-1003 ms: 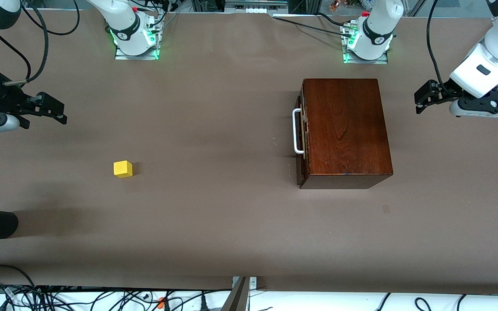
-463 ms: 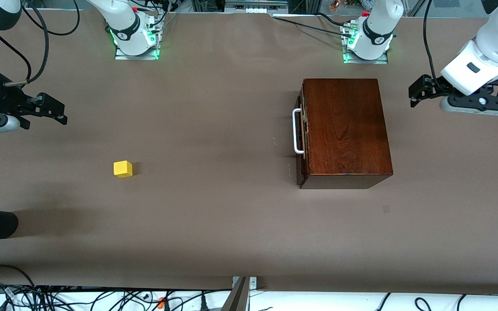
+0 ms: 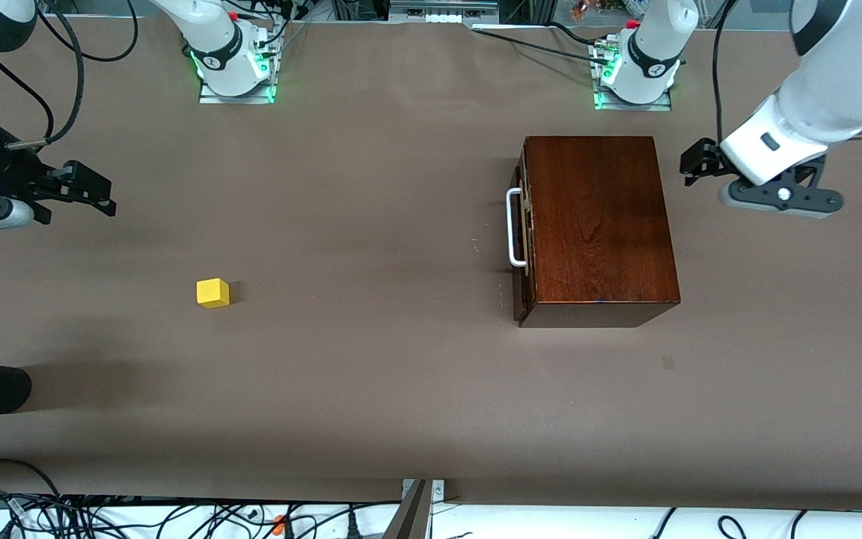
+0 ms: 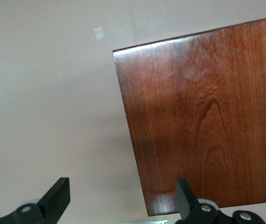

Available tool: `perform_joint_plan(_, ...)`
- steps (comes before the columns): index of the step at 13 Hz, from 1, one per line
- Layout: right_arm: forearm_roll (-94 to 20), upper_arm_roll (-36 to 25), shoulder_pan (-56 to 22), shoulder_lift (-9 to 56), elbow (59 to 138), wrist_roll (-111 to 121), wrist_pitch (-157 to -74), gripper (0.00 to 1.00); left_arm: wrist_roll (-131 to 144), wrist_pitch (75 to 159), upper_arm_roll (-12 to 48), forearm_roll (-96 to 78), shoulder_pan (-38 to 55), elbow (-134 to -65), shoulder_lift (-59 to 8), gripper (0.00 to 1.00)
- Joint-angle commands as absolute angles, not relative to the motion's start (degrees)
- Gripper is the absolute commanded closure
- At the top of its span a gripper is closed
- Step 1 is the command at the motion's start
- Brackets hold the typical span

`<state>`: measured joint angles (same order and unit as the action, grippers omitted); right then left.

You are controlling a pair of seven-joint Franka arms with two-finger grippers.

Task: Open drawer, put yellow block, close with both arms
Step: 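Move the left gripper toward the white drawer handle of the box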

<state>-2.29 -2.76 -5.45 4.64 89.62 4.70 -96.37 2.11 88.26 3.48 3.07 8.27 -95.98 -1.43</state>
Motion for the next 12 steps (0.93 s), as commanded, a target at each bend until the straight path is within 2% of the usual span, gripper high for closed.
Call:
perform_joint_plan(1,-1.5,-2.37,-5.01,5.19,88.07,4.75,-95.28,0.0,3.24,87.18,6.57,1.76,10.19,-94.05,-4.12,0.0)
perform_joint_plan(7,-1.58,-2.37,-5.1,5.19,88.07,4.57,-95.54,0.0,28.61,96.93,23.01,2.81,12.47,-91.32,-15.0,0.0)
perform_joint_plan(12,-1.58,-2.37,-5.1,5.19,88.07,4.66,-95.45,0.0,43.49,103.79,23.12,15.16,25.64,-91.23,-24.15,0.0)
